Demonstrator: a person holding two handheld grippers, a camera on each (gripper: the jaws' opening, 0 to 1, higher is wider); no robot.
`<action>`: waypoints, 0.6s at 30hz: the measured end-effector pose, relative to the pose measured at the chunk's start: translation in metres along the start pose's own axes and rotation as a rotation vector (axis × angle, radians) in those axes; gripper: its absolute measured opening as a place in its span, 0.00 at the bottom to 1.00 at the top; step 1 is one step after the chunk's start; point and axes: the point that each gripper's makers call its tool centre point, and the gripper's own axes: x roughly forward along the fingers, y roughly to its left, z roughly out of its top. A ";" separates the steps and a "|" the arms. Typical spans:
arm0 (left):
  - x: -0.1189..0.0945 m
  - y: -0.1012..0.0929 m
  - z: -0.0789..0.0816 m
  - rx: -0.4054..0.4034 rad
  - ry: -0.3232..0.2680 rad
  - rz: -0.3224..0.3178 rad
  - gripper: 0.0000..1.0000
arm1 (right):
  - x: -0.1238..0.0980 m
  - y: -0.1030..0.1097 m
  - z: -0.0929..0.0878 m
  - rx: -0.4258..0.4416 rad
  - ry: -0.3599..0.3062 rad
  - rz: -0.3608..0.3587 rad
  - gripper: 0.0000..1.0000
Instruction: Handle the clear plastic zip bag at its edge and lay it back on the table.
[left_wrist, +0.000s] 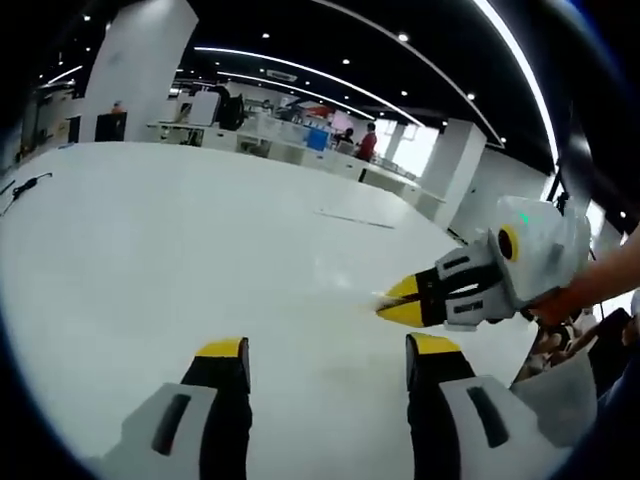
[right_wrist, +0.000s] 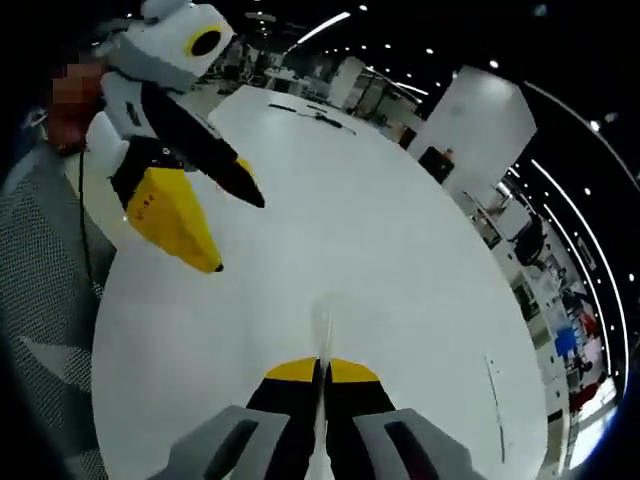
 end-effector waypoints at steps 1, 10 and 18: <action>0.002 0.001 0.002 -0.002 -0.004 0.005 0.57 | -0.001 0.003 0.002 -0.010 -0.002 0.003 0.00; 0.020 0.007 0.021 -0.021 -0.023 -0.007 0.56 | -0.006 0.014 0.012 -0.065 -0.020 0.015 0.00; 0.037 0.013 0.044 -0.110 -0.057 -0.021 0.51 | -0.013 0.021 0.016 -0.120 -0.030 0.019 0.00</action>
